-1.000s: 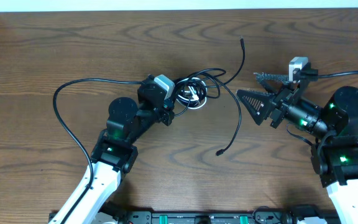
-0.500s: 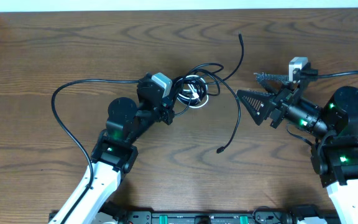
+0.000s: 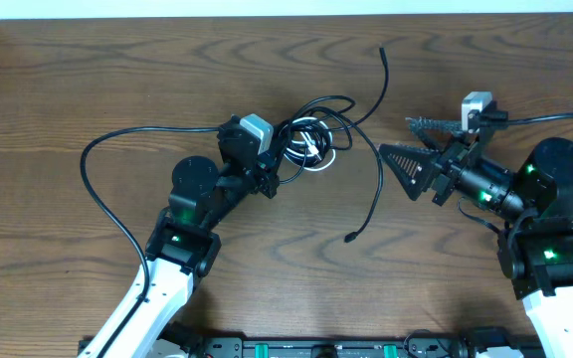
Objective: Untangle cables
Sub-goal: 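Move the right gripper toward the bundle held by the left gripper, then grasp the cable bundle with the right gripper beside the left gripper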
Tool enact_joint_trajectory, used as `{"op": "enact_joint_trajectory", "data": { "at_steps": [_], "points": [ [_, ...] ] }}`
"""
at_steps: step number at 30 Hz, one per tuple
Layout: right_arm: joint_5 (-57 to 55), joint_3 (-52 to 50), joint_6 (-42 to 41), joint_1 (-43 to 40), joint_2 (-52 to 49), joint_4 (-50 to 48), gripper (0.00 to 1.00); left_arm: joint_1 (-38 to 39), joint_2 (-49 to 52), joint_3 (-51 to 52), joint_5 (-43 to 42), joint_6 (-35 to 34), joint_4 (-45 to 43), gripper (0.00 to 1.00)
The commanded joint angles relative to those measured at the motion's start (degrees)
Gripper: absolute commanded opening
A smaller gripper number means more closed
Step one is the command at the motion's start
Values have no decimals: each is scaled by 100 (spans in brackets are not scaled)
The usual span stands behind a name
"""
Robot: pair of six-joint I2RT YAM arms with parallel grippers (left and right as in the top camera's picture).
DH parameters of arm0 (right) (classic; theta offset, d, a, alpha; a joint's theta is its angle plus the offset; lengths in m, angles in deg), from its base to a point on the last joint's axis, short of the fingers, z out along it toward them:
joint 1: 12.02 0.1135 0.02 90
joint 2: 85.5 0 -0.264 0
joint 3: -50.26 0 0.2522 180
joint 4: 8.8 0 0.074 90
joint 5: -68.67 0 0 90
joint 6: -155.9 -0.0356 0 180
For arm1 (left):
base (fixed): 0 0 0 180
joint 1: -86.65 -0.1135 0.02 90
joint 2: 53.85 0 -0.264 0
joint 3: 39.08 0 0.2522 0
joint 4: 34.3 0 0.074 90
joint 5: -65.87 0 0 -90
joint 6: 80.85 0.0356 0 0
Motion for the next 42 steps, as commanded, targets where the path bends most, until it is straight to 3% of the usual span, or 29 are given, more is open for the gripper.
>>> {"op": "enact_joint_trajectory", "data": {
  "at_steps": [1,16,22,26,34,42],
  "points": [
    [-24,98,348,13,4,149,93,13,-4,-28,31,-332,-157,8],
    [-111,98,402,13,-195,170,90,13,-4,-28,11,-726,-402,8],
    [-105,98,402,13,-376,173,90,13,-4,-28,13,-1674,-826,8],
    [-105,98,409,13,-457,175,92,13,-4,-28,15,-1947,-1067,8],
    [828,98,1453,13,-468,177,99,15,-2,-28,11,-2378,-1401,8],
    [1093,98,2006,227,-468,155,99,15,-2,-28,11,-3637,-1438,8]
  ]
}}
